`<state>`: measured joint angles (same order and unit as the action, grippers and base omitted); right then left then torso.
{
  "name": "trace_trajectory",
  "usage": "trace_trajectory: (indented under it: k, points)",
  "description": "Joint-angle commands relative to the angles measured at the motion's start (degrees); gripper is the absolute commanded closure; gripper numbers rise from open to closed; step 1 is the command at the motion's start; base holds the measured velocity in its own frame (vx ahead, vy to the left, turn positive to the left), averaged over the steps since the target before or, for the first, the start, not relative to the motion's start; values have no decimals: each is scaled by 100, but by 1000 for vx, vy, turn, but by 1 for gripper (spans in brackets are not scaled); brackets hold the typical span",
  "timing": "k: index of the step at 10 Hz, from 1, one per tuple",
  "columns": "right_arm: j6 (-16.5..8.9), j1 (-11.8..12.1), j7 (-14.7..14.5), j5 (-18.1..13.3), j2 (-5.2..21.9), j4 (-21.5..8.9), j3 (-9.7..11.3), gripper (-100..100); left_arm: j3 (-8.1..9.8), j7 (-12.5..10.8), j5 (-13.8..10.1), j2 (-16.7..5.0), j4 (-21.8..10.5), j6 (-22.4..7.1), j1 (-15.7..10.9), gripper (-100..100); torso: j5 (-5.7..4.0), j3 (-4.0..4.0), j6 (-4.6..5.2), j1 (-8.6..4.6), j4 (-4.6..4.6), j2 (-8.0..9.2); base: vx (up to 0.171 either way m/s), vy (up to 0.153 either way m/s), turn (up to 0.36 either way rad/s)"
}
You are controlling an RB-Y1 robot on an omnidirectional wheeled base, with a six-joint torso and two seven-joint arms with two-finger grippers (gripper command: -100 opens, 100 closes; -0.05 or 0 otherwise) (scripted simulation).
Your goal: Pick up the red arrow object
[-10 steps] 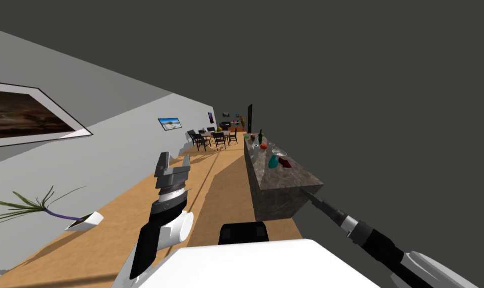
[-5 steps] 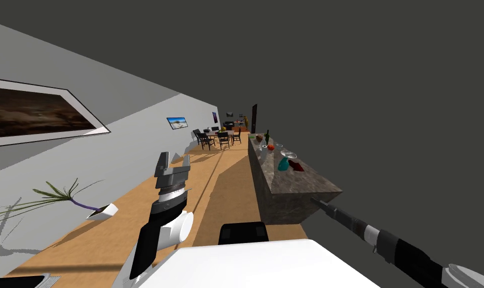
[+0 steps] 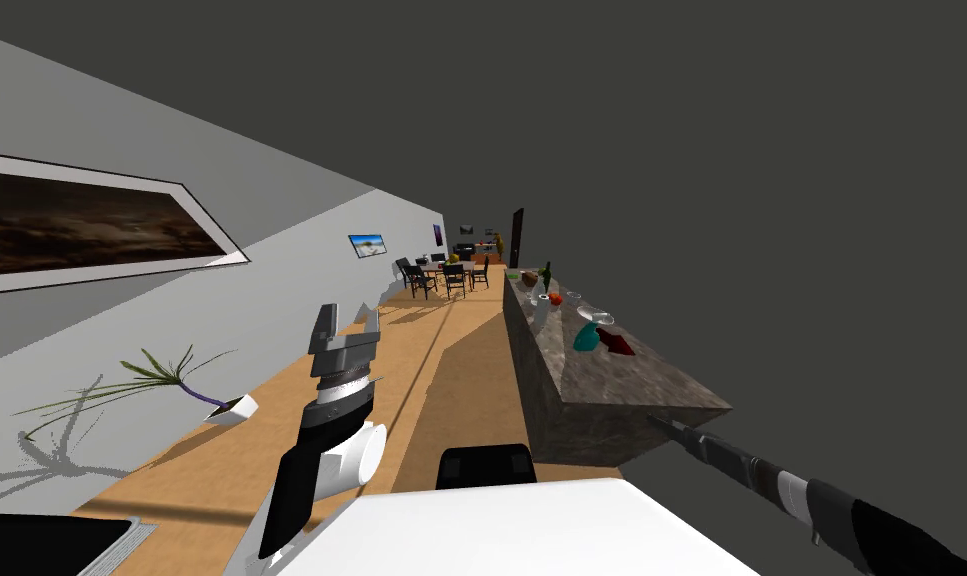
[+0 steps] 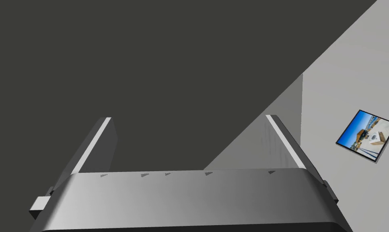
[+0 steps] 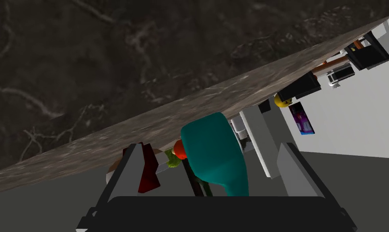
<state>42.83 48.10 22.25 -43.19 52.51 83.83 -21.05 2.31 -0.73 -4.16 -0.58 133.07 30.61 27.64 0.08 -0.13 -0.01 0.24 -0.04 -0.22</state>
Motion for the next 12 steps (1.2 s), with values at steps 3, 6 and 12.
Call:
trace_trajectory:
  k: [3, 6, 12]
  points:
    - [220, 187, 195, -556, 359, -540, -251, -100, 1, 0, 0, 0, 0, 0, 1, 0, -3, -3, 3, -14, -1, -4, 107, 38, 116]
    - [386, 319, 341, -947, 624, -869, -434, -100, 1, 0, 0, -1, 0, 0, 0, 0, -6, -2, 1, -28, -1, -3, 113, -3, 111]
    - [855, 588, 670, -1913, 1254, -1753, -857, -100, 2, 0, 0, -1, 0, 0, 2, 0, -13, -29, 1, -51, -12, -49, 198, -60, 154]
